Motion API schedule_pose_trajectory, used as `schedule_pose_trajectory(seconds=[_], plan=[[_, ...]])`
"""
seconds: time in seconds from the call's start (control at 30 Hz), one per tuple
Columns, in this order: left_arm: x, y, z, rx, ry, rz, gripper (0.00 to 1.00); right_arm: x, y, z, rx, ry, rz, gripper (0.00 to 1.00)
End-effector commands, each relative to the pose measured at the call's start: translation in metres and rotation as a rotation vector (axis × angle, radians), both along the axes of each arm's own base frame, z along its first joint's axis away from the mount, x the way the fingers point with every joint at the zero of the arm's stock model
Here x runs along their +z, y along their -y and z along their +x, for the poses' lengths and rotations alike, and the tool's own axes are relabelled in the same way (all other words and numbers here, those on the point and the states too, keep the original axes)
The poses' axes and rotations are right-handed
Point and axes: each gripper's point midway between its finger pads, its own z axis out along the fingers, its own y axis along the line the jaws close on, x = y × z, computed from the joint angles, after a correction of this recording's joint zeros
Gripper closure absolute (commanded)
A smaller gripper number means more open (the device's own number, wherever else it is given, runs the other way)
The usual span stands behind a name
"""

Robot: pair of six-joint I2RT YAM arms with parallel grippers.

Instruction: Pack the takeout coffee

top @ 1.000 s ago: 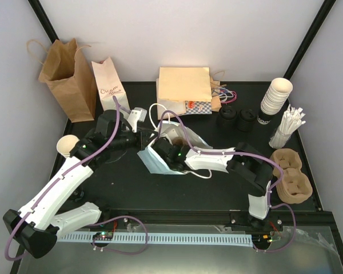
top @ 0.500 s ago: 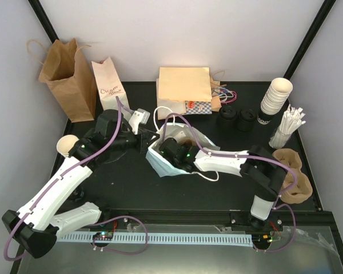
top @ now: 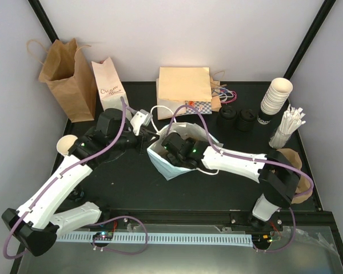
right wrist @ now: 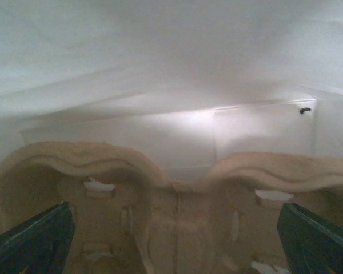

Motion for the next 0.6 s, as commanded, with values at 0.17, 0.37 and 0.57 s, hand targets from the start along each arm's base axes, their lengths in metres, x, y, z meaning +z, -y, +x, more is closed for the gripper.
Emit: schedule_pose_trajectory(seconds=[0.17, 0.37, 0.57], plan=[[0.024, -0.005, 0.006, 0.008, 0.117, 0.066, 0.98, 0.036, 0.007, 0.001, -0.022, 0.045, 0.013, 0.00], [0.022, -0.013, 0.016, 0.036, 0.173, 0.153, 0.99, 0.073, 0.014, -0.009, 0.000, 0.099, 0.066, 0.00], [0.017, -0.013, 0.023, 0.032, 0.189, 0.215, 0.98, 0.119, 0.028, -0.012, -0.011, 0.177, 0.137, 0.00]])
